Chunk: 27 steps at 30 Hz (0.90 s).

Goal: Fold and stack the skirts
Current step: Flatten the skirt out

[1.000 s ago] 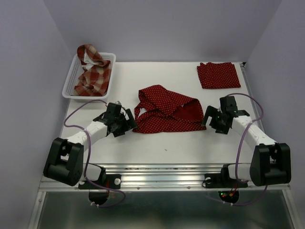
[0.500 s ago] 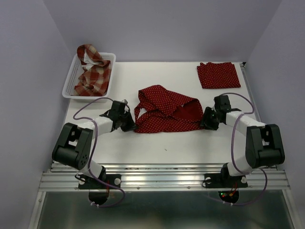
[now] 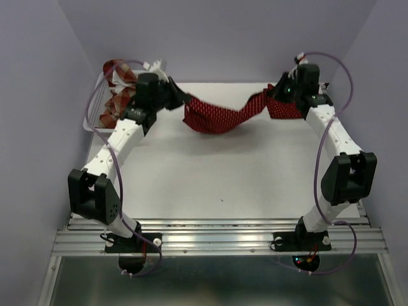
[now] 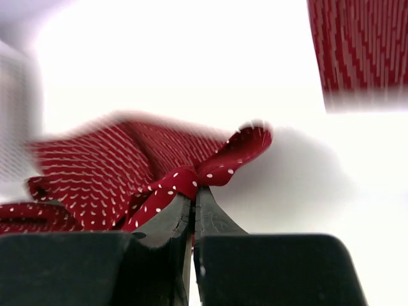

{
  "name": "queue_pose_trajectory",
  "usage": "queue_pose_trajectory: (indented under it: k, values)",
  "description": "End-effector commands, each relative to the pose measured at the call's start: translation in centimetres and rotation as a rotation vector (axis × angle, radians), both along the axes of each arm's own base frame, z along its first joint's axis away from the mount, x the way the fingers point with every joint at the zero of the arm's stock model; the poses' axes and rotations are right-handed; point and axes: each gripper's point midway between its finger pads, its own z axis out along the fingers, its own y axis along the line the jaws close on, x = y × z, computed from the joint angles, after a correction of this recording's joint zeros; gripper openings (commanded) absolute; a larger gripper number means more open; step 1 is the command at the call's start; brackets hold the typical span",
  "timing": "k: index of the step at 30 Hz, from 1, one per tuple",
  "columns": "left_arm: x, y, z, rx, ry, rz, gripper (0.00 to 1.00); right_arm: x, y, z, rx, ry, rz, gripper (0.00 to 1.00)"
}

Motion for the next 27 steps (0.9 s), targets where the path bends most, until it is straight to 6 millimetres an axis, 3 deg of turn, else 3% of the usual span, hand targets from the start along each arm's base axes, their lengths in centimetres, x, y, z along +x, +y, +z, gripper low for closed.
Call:
queue_pose_trajectory:
  k: [1, 2, 3, 5, 8, 9, 10, 11, 12, 13, 14, 15, 16, 17, 18, 19, 20, 21, 22, 23, 24, 25, 26, 27]
  values:
    - [5.4, 2.7, 18.2, -0.053, -0.431, 0.077, 0.00, 6.6, 0.8, 20.4, 0.007, -0.544, 0.023, 0.01]
    - [5.8, 4.3, 23.1, -0.055, -0.517, 0.121, 0.00, 7.7, 0.9, 21.8, 0.002, -0.578, 0.028, 0.01]
    - [6.2, 4.9, 23.9, -0.038, -0.518, 0.141, 0.00, 8.2, 1.2, 25.9, 0.007, -0.671, 0.044, 0.01]
    - [5.7, 6.2, 28.8, -0.020, -0.626, 0.178, 0.00, 7.9, 1.1, 29.9, 0.002, -0.764, 0.043, 0.01]
    - [4.3, 6.8, 30.2, -0.007, -0.656, 0.189, 0.00, 7.8, 0.7, 30.9, -0.021, -0.795, 0.032, 0.01]
    - [4.0, 6.8, 29.8, -0.006, -0.649, 0.184, 0.00, 7.7, 0.7, 30.6, -0.027, -0.790, 0.037, 0.01]
    - [3.8, 6.7, 29.1, -0.005, -0.642, 0.179, 0.00, 8.0, 0.9, 28.8, -0.033, -0.753, 0.048, 0.01]
    - [3.2, 6.5, 26.3, 0.007, -0.587, 0.180, 0.00, 8.3, 0.8, 25.9, -0.026, -0.687, 0.062, 0.01]
    - [3.0, 6.8, 24.9, 0.018, -0.566, 0.193, 0.00, 8.3, 0.2, 25.9, -0.026, -0.688, 0.061, 0.01]
    - [2.5, 6.1, 23.1, 0.026, -0.536, 0.183, 0.00, 8.4, -0.2, 24.1, -0.018, -0.646, 0.062, 0.01]
    - [2.3, 6.0, 18.4, 0.062, -0.453, 0.192, 0.00, 8.6, -0.5, 19.6, -0.018, -0.551, 0.065, 0.01]
    - [0.8, 5.7, 17.7, 0.055, -0.449, 0.187, 0.00, 8.2, -0.9, 17.8, -0.016, -0.510, 0.065, 0.02]
    - [-0.6, 3.8, 15.5, 0.048, -0.416, 0.136, 0.00, 7.9, -1.6, 15.7, -0.032, -0.470, 0.063, 0.03]
    - [-1.9, 2.6, 10.3, 0.042, -0.333, 0.098, 0.00, 6.9, -1.8, 10.7, -0.046, -0.366, 0.063, 0.03]
    - [-3.9, 1.6, 9.2, 0.015, -0.322, 0.056, 0.00, 6.3, -2.3, 8.4, -0.069, -0.326, 0.049, 0.05]
    - [-6.0, -1.2, 7.6, -0.025, -0.313, -0.028, 0.00, 5.2, -2.7, 6.9, -0.099, -0.301, 0.055, 0.06]
    - [-9.0, -2.7, 2.8, -0.049, -0.192, -0.102, 0.00, 3.3, -3.6, 2.2, -0.118, -0.194, 0.036, 0.08]
    - [-11.0, -4.1, 0.8, -0.066, -0.134, -0.164, 0.04, 2.1, -3.9, 0.2, -0.132, -0.145, 0.023, 0.09]
    - [-14.7, -6.7, -1.0, -0.082, -0.069, -0.276, 0.19, 1.1, -4.7, -0.6, -0.154, -0.121, -0.015, 0.11]
    - [-17.0, -7.9, -2.6, -0.087, -0.009, -0.339, 0.35, 0.3, -5.3, -1.9, -0.171, -0.088, -0.043, 0.15]
    - [-19.1, -8.6, -4.4, -0.079, 0.062, -0.382, 0.76, -0.9, -6.0, -3.3, -0.190, -0.019, -0.081, 0.30]
    - [-20.3, -9.3, -4.7, -0.067, 0.077, -0.413, 0.98, -1.1, -8.0, -3.7, -0.231, 0.030, -0.210, 0.52]
    - [-21.0, -9.2, -5.2, -0.035, 0.098, -0.414, 0.99, -1.2, -8.7, -4.2, -0.254, 0.072, -0.246, 0.74]
    - [-21.2, -9.7, -4.0, -0.033, 0.075, -0.433, 0.99, -1.4, -8.7, -3.7, -0.263, 0.102, -0.240, 1.00]
